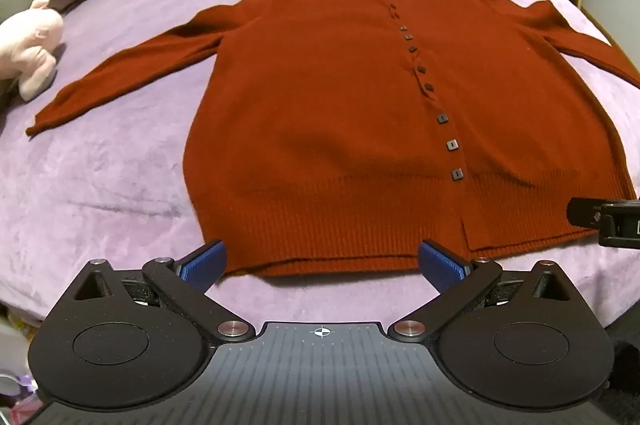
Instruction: Fold small clothes
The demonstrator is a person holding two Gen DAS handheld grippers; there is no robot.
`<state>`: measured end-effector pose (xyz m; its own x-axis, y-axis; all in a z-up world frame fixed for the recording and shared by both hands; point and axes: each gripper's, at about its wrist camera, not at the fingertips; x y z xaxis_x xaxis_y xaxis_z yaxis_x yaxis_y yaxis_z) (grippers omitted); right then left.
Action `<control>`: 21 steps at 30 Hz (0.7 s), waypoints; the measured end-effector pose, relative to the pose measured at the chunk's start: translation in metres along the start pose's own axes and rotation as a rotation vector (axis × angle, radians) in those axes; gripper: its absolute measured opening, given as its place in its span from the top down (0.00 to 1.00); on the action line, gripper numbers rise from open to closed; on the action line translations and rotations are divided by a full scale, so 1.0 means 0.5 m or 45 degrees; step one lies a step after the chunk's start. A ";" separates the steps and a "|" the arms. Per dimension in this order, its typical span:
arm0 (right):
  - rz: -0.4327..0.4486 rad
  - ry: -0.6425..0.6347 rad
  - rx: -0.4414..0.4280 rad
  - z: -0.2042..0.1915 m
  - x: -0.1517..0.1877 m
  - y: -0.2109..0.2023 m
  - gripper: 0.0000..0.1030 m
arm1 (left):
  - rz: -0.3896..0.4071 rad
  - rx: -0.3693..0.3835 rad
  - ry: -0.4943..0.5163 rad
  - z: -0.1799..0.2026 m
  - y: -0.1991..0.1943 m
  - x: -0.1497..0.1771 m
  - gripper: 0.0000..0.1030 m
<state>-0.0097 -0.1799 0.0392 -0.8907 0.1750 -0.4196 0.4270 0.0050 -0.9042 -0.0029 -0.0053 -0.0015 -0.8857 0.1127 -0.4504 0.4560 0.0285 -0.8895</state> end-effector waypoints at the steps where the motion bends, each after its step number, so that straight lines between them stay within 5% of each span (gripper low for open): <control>1: -0.004 0.000 0.002 0.000 0.000 0.000 0.04 | 0.000 0.001 0.002 0.001 0.000 0.001 0.00; 21: -0.013 0.016 -0.001 0.007 -0.002 0.001 0.04 | -0.022 -0.001 0.019 -0.004 0.005 0.000 0.00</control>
<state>-0.0093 -0.1834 0.0388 -0.8930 0.1872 -0.4092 0.4178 0.0076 -0.9085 -0.0013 -0.0035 -0.0036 -0.8922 0.1267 -0.4335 0.4404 0.0315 -0.8973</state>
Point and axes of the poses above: each gripper's, at about its wrist camera, not at the fingertips, and y roughly the way its jaws point, z to its right, x to its underside, and after that the axes turned 3 degrees about -z, right-handed
